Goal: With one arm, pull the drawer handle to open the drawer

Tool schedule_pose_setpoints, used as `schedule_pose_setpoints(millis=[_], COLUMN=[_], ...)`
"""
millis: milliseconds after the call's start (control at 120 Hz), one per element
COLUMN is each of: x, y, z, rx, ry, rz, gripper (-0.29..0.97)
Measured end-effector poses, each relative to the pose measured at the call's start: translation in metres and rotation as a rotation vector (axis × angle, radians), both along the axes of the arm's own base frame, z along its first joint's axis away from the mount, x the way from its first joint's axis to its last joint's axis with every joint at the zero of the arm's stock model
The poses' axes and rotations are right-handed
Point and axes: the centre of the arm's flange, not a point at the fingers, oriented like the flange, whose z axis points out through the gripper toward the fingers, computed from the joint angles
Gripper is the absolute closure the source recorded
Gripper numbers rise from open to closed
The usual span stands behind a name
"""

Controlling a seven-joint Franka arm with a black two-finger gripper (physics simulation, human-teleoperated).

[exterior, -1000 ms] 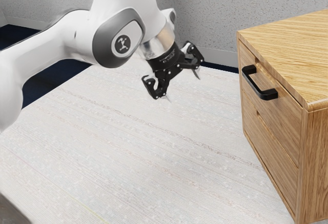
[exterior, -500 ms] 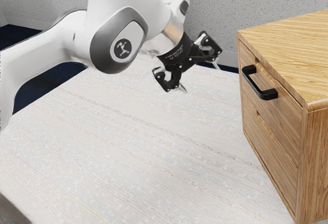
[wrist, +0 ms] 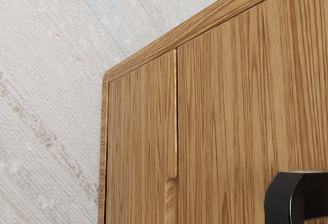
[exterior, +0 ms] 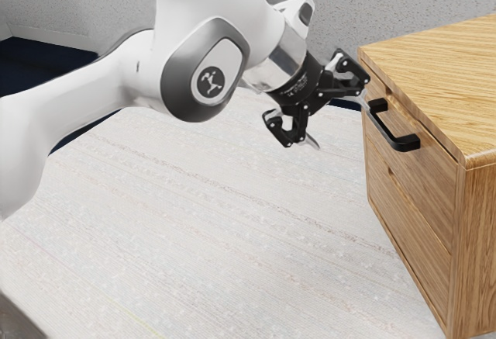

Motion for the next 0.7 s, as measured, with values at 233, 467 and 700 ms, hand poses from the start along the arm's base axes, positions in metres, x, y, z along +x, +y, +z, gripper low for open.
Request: schedule_pose_setpoints(millis=[233, 467, 700], x=[0.008, 0.008, 0.003], y=[-0.014, -0.024, -0.031], z=[-0.009, -0.009, -0.011], rx=[-0.003, -0.008, -0.012], ry=[-0.016, -0.029, -0.025], rz=[-0.013, -0.025, -0.034], gripper=[0.0, 0.0, 0.0])
